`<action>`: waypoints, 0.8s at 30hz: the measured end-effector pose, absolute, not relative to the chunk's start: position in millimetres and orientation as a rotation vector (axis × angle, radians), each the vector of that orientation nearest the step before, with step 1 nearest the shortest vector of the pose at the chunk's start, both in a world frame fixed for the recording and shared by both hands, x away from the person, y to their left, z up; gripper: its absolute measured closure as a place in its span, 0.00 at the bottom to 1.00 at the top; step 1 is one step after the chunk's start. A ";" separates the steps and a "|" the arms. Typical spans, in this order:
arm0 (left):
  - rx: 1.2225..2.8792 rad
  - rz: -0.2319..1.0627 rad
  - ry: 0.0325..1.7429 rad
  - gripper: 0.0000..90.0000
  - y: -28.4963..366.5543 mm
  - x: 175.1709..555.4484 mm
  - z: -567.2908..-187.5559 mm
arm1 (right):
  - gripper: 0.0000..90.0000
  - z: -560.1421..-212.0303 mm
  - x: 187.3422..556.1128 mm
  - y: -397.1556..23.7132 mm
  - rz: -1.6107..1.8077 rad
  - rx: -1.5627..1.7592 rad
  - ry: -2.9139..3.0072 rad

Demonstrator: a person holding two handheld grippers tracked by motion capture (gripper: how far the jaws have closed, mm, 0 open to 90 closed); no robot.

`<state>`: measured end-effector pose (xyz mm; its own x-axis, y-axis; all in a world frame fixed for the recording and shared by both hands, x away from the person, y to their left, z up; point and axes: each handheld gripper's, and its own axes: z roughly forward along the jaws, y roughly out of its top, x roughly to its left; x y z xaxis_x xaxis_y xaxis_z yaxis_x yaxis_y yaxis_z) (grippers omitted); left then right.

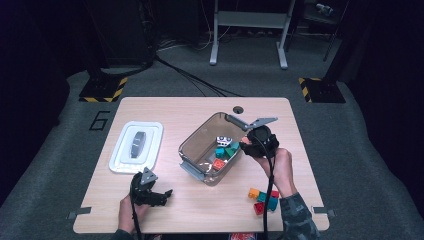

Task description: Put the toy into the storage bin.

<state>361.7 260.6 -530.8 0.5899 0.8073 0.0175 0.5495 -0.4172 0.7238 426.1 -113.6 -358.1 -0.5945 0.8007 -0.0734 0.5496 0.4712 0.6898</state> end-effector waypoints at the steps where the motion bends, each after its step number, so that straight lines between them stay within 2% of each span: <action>1: 2.133 0.481 1.067 0.05 260.8 361.9 -530.7 | 0.74 -357.4 427.1 -111.7 0.891 1.128 2.335; 24: 2.127 0.476 1.074 0.05 260.4 361.7 -531.0 | 0.73 -375.5 448.0 -80.1 0.846 1.093 2.448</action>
